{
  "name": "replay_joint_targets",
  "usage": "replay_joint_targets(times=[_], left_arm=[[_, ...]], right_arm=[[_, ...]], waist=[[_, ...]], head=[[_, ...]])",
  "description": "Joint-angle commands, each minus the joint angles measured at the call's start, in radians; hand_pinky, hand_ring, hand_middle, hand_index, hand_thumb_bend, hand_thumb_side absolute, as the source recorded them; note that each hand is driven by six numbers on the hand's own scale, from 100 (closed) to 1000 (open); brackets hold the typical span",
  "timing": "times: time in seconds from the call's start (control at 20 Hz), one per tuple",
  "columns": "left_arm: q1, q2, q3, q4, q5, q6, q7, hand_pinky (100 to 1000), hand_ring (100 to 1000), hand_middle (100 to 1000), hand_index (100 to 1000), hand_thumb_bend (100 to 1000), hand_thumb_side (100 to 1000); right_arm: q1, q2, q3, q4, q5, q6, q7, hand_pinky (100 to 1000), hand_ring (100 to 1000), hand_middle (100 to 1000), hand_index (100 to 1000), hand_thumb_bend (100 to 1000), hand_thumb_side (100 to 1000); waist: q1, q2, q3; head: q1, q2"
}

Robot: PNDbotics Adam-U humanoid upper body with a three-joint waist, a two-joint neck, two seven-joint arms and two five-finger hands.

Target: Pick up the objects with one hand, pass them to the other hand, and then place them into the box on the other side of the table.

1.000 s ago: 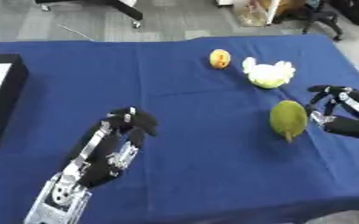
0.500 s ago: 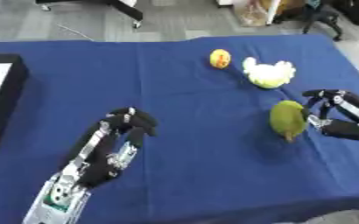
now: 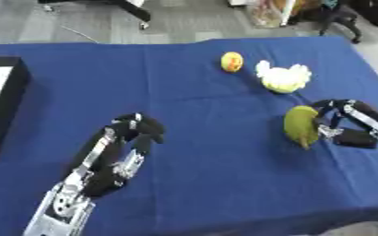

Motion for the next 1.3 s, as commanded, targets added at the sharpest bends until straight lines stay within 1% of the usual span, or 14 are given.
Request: replay_joint_targets(times=[0.05,0.3,0.4,0.6,1.0,1.15,1.3], left_arm=[[-0.008,0.005,0.008,-0.012,-0.002,-0.002,0.002,761,586,618,621,100,630],[-0.008,0.005,0.008,-0.013,-0.002,-0.002,0.003,761,586,618,621,100,631],[-0.008,0.005,0.008,-0.013,-0.002,-0.002,0.003,761,586,618,621,100,631],[-0.008,0.005,0.008,-0.013,-0.003,-0.002,0.002,761,585,617,621,100,632],[-0.008,0.005,0.008,-0.014,-0.003,-0.001,0.003,761,585,616,622,100,632],[-0.008,0.005,0.008,-0.014,-0.003,-0.001,0.004,761,584,616,622,100,632],[-0.008,0.004,0.008,-0.014,-0.004,-0.001,0.004,761,584,616,622,100,633]], right_arm=[[-0.016,-0.027,0.002,0.003,0.015,-0.005,0.015,750,515,681,900,109,602],[-0.028,-0.022,0.011,0.014,0.022,-0.013,0.033,751,527,683,893,122,574],[-0.031,-0.021,0.013,0.017,0.027,-0.016,0.040,752,531,683,888,117,537],[-0.037,-0.020,0.016,0.017,0.048,-0.023,0.055,753,537,664,871,103,430],[-0.046,-0.017,0.017,0.012,0.108,-0.026,0.054,750,529,576,811,100,206],[-0.049,-0.015,0.018,0.014,0.136,-0.019,0.046,746,516,539,776,118,107],[-0.053,-0.013,0.018,0.016,0.173,-0.009,0.027,739,491,494,715,124,100]], waist=[[0.000,-0.012,0.001],[0.001,-0.012,0.002],[0.001,-0.012,0.002],[0.002,-0.011,0.001],[0.002,-0.011,0.001],[0.002,-0.011,0.002],[0.003,-0.011,0.002]], head=[[-0.005,0.005],[-0.006,0.005],[-0.006,0.005],[-0.007,0.005],[-0.009,0.005],[-0.010,0.005],[-0.010,0.005]])
